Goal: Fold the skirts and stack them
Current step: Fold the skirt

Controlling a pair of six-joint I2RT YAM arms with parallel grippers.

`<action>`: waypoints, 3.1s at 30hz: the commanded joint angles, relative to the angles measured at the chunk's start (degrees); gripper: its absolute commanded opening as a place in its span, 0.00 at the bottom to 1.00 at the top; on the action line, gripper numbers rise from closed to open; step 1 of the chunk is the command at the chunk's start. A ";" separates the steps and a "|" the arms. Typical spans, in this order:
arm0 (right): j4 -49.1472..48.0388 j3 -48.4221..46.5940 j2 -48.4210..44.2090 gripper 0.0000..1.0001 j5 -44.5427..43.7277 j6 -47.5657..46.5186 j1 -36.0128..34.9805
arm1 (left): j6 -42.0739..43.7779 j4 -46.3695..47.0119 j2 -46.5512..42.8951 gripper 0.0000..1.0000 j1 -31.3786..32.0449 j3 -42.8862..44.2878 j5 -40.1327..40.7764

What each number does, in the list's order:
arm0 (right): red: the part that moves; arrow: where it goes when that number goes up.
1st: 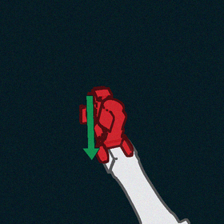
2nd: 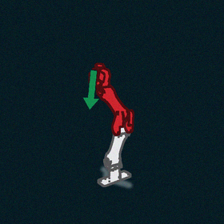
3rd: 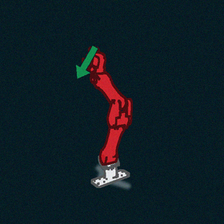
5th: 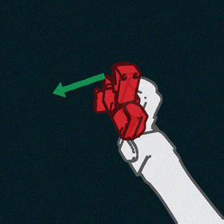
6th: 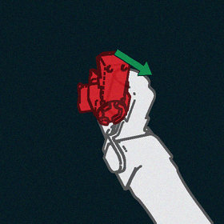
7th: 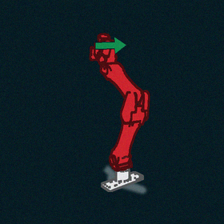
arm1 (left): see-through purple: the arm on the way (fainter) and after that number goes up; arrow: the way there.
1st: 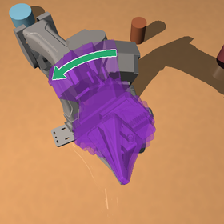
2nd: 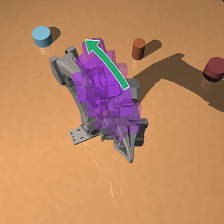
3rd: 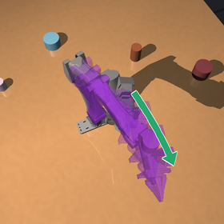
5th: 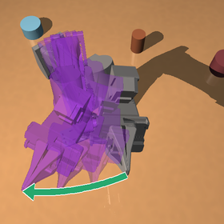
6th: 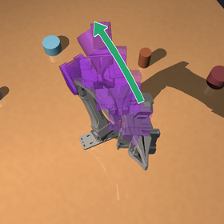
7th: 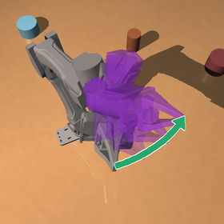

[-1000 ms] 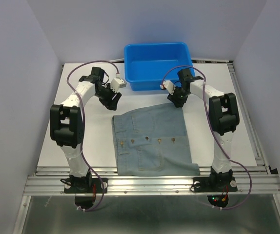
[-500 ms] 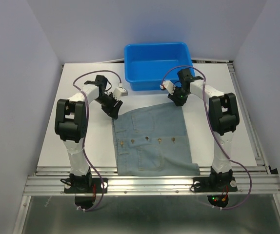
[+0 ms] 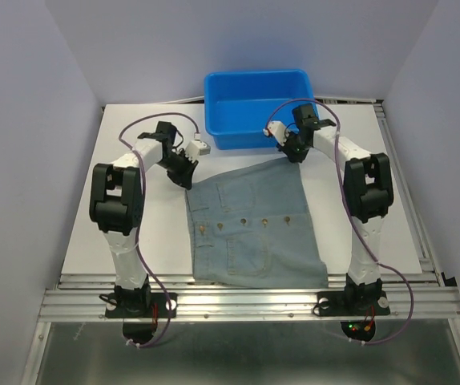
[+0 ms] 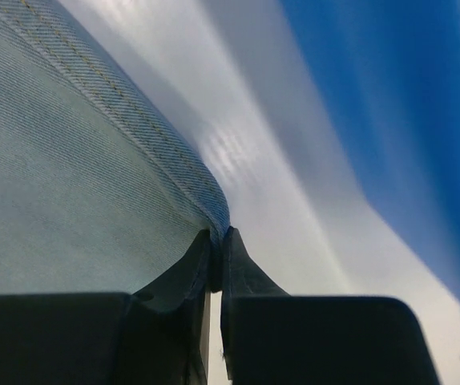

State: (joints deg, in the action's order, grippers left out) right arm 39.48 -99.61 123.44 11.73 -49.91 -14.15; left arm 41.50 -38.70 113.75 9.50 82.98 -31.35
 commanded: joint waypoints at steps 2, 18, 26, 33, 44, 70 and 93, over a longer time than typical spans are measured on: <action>-4.77 -8.13 -6.10 0.01 -3.11 1.22 1.93 | -1.15 6.87 -11.08 0.00 -0.88 -0.09 2.60; 3.22 4.85 -26.46 0.01 3.47 -0.45 1.94 | 7.36 15.75 -30.77 0.00 -0.45 -17.93 4.99; 6.21 22.17 -40.27 0.01 6.03 -2.56 1.41 | 13.17 16.64 -48.68 0.00 0.70 -32.08 2.44; 10.17 31.05 -50.12 0.01 7.61 -3.17 0.88 | 18.96 10.50 -59.26 0.00 3.07 -39.91 2.96; 8.86 44.67 -52.77 0.01 9.28 -1.94 -0.70 | 18.71 2.40 -56.97 0.00 13.96 -43.43 8.32; -7.14 38.37 -30.19 0.01 -1.97 6.05 -1.76 | 4.83 16.64 -24.47 0.00 16.36 -34.21 20.63; 14.05 32.53 -48.02 0.01 4.09 4.11 -1.75 | 15.72 0.36 -44.14 0.00 9.57 -26.36 15.61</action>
State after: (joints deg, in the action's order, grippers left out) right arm 51.27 -74.19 80.84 13.76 -46.02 -15.81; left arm 52.53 -34.50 73.28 18.48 63.31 -17.96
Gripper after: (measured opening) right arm 0.067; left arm 0.048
